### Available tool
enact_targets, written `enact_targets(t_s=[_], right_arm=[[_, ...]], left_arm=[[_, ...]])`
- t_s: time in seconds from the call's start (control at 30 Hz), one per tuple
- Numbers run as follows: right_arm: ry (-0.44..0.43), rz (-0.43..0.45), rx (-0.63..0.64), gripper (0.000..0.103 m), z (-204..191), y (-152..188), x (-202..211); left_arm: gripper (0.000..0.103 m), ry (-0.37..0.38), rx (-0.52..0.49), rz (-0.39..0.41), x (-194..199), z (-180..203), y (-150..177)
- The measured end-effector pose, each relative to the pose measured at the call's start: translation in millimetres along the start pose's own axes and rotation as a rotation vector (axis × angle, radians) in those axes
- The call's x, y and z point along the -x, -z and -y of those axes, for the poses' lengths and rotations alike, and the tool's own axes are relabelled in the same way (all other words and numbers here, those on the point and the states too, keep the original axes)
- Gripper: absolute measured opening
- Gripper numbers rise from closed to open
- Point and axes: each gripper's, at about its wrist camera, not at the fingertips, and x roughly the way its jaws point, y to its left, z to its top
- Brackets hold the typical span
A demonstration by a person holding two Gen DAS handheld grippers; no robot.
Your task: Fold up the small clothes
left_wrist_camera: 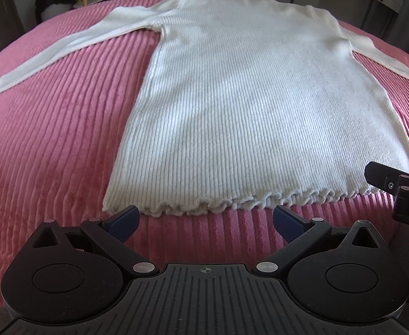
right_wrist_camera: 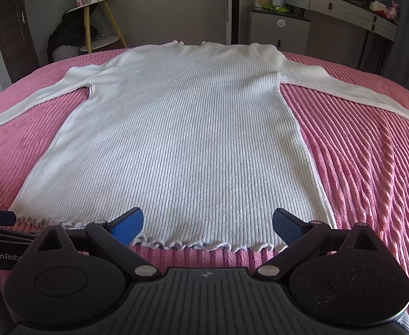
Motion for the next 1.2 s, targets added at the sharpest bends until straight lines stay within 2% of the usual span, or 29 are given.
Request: enact_targets(t_s=[1.2], right_arm=[[-0.002,0.000,0.000,0.099,1.1,-1.0,0.4]], left_arm=[[0.103,0.011,0.017,-0.011,-0.7,-1.5,-0.2]])
